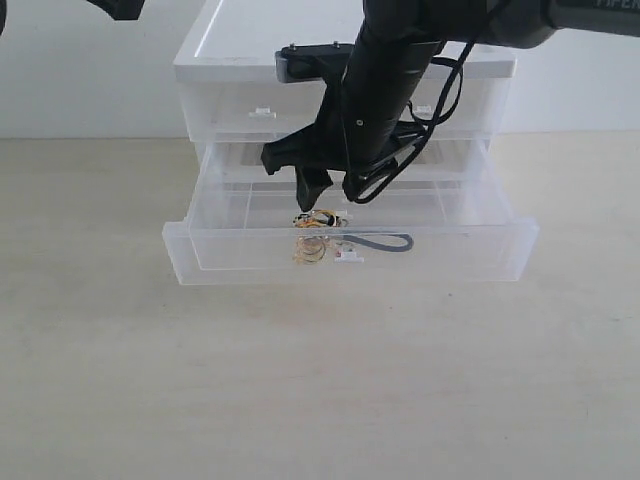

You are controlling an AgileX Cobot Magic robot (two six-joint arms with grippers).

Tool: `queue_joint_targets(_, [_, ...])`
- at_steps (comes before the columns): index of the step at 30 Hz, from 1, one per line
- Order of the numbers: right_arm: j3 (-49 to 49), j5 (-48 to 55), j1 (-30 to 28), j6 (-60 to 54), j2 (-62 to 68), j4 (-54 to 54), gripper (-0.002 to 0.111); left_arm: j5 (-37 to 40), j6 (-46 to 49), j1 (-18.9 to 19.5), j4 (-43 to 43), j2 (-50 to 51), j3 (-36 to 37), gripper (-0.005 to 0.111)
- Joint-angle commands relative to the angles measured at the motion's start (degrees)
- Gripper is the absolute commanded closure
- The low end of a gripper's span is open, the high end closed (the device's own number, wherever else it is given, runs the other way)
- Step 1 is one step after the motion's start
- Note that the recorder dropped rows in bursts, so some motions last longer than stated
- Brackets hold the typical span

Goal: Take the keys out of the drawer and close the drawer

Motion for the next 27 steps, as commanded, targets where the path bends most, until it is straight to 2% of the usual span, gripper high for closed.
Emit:
queue_joint_targets(1, [0.1, 0.1, 0.0, -1.1, -0.1, -0.3, 0.053, -0.3, -0.7, 0.2, -0.6, -0.3, 0.3, 0.103])
queue_joint_targets(4, [0.1, -0.3, 0.0, -1.0, 0.1, -0.2, 0.046, -0.3, -0.7, 0.2, -0.6, -0.3, 0.3, 0.103])
queue_joint_targets(27, [0.1, -1.4, 0.0, -1.5, 5.3, -1.4, 0.046, -0.3, -0.7, 0.2, -0.6, -0.3, 0.3, 0.103])
